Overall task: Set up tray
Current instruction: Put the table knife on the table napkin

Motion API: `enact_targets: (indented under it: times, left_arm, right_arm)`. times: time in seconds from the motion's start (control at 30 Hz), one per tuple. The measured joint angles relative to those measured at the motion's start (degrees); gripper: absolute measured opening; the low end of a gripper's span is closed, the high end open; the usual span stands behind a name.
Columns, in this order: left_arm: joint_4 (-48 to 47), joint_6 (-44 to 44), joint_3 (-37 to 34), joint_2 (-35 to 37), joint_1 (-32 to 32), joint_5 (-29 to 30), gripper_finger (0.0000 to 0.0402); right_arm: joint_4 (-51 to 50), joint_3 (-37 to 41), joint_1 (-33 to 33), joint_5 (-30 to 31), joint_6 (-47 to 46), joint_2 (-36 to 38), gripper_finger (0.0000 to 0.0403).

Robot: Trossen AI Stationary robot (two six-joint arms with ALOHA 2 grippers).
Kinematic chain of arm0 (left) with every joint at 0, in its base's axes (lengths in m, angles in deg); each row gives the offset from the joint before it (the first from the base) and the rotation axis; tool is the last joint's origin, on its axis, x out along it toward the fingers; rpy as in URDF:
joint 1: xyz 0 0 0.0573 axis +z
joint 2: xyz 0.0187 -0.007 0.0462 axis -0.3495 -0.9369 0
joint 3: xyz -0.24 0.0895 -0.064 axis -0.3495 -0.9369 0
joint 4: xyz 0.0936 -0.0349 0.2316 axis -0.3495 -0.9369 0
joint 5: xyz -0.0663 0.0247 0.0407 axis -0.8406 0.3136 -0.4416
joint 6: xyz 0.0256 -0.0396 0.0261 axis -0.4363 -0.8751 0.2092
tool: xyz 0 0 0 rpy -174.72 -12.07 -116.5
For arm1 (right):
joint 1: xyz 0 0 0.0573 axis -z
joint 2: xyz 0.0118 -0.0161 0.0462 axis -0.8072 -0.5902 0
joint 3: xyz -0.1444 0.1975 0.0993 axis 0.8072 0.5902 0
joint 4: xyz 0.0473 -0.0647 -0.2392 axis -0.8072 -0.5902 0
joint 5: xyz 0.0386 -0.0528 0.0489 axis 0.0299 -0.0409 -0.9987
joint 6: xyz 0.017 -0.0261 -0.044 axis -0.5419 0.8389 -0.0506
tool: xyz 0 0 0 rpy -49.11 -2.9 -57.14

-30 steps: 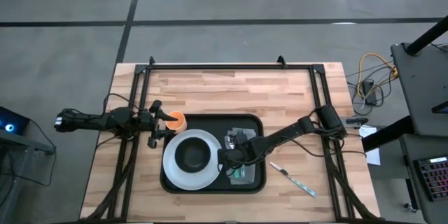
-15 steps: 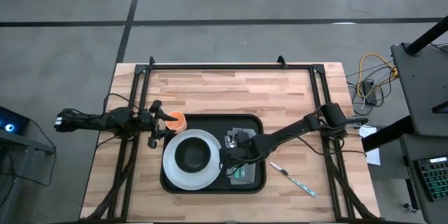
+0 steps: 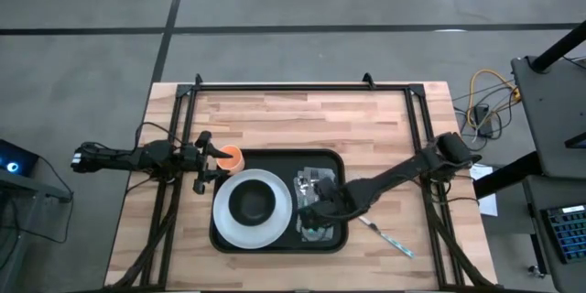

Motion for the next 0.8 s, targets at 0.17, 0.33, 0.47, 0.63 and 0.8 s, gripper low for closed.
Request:
enact_targets:
  times: [0.17,0.33,0.47,0.63,0.8]
  left_arm:
    - [0.0,0.0,0.0,0.0,-0.02,0.01,0.0198]
    - [0.0,0.0,0.0,0.0,-0.02,0.01,0.0198]
    - [0.0,0.0,-0.01,0.0,-0.01,-0.01,0.0198]
    - [0.0,0.0,0.0,0.0,-0.02,0.01,0.0198]
    - [0.0,0.01,-0.01,0.0,-0.02,-0.01,0.0198]
  right_arm:
    - [-5.43,-0.02,-5.02,-1.98,-1.3,2.68,0.0108]
    - [-9.95,-0.02,-10.6,-5.5,-3.73,4.6,0.0117]
    - [-13.74,-0.03,-14.85,-5.91,-5.68,5.35,0.0123]
    - [-20.77,0.02,-18.7,-6.41,-7.67,5.44,0.0125]
    - [-22.18,1.23,-20.73,-6.39,-7.34,6.44,0.0126]
